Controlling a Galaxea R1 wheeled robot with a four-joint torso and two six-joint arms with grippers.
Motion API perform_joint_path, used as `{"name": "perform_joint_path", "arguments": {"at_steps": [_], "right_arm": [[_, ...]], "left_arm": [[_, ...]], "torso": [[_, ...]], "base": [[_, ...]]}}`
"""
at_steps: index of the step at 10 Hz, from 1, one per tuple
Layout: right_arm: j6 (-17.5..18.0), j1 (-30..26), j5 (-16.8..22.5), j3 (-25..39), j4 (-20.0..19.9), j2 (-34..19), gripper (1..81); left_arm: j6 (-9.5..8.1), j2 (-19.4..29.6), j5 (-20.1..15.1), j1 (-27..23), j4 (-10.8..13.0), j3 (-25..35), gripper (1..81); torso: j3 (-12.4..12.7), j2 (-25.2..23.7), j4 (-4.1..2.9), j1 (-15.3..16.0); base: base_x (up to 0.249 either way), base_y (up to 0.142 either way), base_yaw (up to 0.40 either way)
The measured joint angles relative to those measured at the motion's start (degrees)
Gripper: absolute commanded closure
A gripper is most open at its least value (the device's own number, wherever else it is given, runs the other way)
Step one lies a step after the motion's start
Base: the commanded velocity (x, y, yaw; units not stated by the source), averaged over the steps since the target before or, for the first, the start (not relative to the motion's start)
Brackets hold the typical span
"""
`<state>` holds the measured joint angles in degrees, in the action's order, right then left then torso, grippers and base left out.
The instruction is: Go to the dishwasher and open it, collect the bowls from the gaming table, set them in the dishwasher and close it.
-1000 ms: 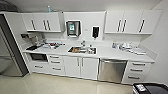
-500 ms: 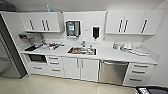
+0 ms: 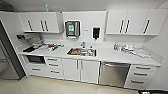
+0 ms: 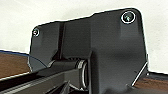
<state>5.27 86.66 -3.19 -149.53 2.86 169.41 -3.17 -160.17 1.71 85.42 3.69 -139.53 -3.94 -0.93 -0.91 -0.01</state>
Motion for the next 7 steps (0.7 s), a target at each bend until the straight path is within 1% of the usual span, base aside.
{"name": "perform_joint_path", "arguments": {"at_steps": [7], "right_arm": [[0.0,0.0,0.0,0.0,0.0,0.0,1.0]], "left_arm": [[-0.02,0.0,0.0,0.0,0.0,0.0,1.0]], "torso": [[0.0,0.0,0.0,0.0]], "base": [[0.117,0.0,0.0]]}}
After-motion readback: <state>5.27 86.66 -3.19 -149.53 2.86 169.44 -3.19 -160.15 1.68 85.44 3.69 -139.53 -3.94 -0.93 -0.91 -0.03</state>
